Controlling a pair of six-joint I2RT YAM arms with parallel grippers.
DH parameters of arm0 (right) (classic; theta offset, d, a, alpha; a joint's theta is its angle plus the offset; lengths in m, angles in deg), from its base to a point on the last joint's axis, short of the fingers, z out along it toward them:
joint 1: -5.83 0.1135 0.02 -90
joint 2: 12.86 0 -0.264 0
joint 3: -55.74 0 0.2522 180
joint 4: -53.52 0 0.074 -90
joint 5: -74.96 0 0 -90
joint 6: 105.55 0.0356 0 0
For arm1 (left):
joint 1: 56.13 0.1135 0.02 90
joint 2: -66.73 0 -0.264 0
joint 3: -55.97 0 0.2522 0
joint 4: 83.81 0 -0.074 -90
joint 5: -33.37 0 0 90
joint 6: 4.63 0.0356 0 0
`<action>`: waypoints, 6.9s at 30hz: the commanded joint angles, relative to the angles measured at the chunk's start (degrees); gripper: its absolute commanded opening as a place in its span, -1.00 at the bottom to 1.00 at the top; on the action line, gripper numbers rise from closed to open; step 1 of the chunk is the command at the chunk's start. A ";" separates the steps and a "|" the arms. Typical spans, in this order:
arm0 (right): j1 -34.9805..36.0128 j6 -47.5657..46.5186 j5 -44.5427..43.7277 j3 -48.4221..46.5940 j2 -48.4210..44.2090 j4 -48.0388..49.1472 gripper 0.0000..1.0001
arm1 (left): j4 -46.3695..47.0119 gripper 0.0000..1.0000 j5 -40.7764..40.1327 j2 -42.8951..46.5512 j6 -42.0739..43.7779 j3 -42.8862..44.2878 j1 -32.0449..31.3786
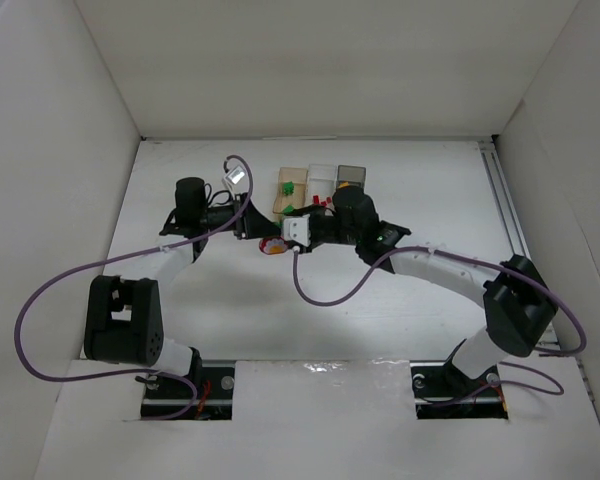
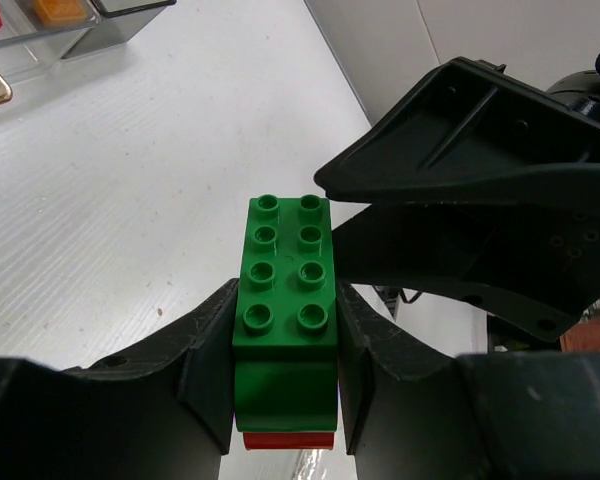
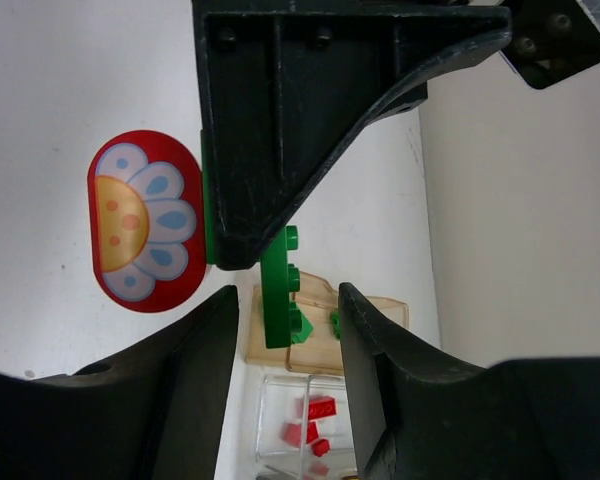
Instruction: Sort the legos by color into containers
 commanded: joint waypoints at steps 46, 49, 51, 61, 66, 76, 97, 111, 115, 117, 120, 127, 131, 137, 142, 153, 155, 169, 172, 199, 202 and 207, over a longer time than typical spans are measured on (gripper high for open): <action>-0.85 6.56 -7.74 -2.45 0.27 1.71 -1.00 | -4.92 0.28 -2.13 6.37 9.62 0.52 -2.55; -1.37 7.08 -7.74 -2.45 -0.26 2.24 -1.00 | -4.92 -0.11 -1.60 5.84 9.62 0.52 -2.55; -1.37 7.08 -7.74 -2.45 -0.26 2.94 -1.00 | -4.92 -0.34 -1.60 5.31 9.62 0.52 -2.55; -1.90 9.54 -13.08 -2.98 -0.09 7.06 -1.00 | -6.67 -1.00 -1.08 2.59 10.68 2.36 -2.55; -2.43 13.05 -20.21 -6.14 5.35 12.51 -1.00 | -6.67 -1.00 -0.55 3.82 10.68 0.96 -2.55; -6.38 15.78 -20.67 -21.00 22.41 3.83 -1.00 | -5.80 -1.00 -2.39 4.96 8.31 0.17 1.05; -10.78 25.89 -7.48 -39.10 33.22 -20.17 0.26 | -2.99 -1.00 -3.45 1.00 5.59 5.26 4.21; -26.86 31.87 55.94 -42.26 29.53 -45.27 0.35 | 41.13 -1.00 -2.13 2.32 -23.57 -4.64 9.31; -21.85 32.75 59.58 -41.74 27.34 -44.44 0.40 | 57.91 -1.00 -2.13 0.31 -37.91 -7.74 9.31; -19.13 36.06 60.80 -41.74 26.81 -42.42 0.43 | 57.92 -1.00 -2.13 0.30 -38.80 -7.74 9.31; -18.34 39.33 60.81 -42.61 29.08 -40.04 0.52 | 57.92 -1.00 -2.66 0.30 -39.51 -7.13 9.31; -17.81 39.25 65.12 -50.61 33.31 -45.84 0.72 | 57.92 -1.00 -3.89 -0.23 -39.51 -7.13 9.31; -17.81 47.92 65.82 -50.62 34.45 -41.19 0.70 | 59.33 -1.00 -5.30 -0.75 -38.11 -7.66 9.31; -15.35 61.95 66.35 -52.90 37.35 -31.12 0.70 | 59.95 -1.00 -7.58 -3.12 -36.96 -7.57 9.31; -14.73 76.69 62.13 -53.42 39.20 -18.94 0.70 | 58.37 -1.00 -8.20 -3.66 -36.25 -7.04 8.70; -14.21 80.38 60.37 -54.04 39.73 -14.64 0.70 | 57.05 -1.00 -8.72 -3.66 -35.29 -9.94 4.66; -14.21 80.38 60.37 -54.57 39.73 -14.12 0.65 | 57.05 -1.00 -9.25 -3.66 -35.29 -9.94 4.65; -11.92 80.38 63.18 -52.90 39.73 -13.58 0.07 | 57.57 -1.00 -10.57 -6.56 -35.29 -6.78 4.65; -11.40 81.09 63.18 -52.90 39.73 -13.58 0.10 | 58.10 -1.00 -11.18 -6.56 -35.90 -6.78 4.65; -13.41 76.35 63.71 -39.20 33.49 -12.44 -1.00 | 59.69 -1.00 -15.23 -9.63 -35.56 -0.27 7.11; -16.31 75.81 62.40 -37.87 32.08 -12.44 -1.00 | 55.75 -1.00 -14.70 -8.23 -31.62 -3.42 7.72; -23.51 75.81 57.92 -37.87 30.16 -12.44 -1.00 | 41.87 -1.00 -16.36 -4.63 -21.45 -5.46 8.87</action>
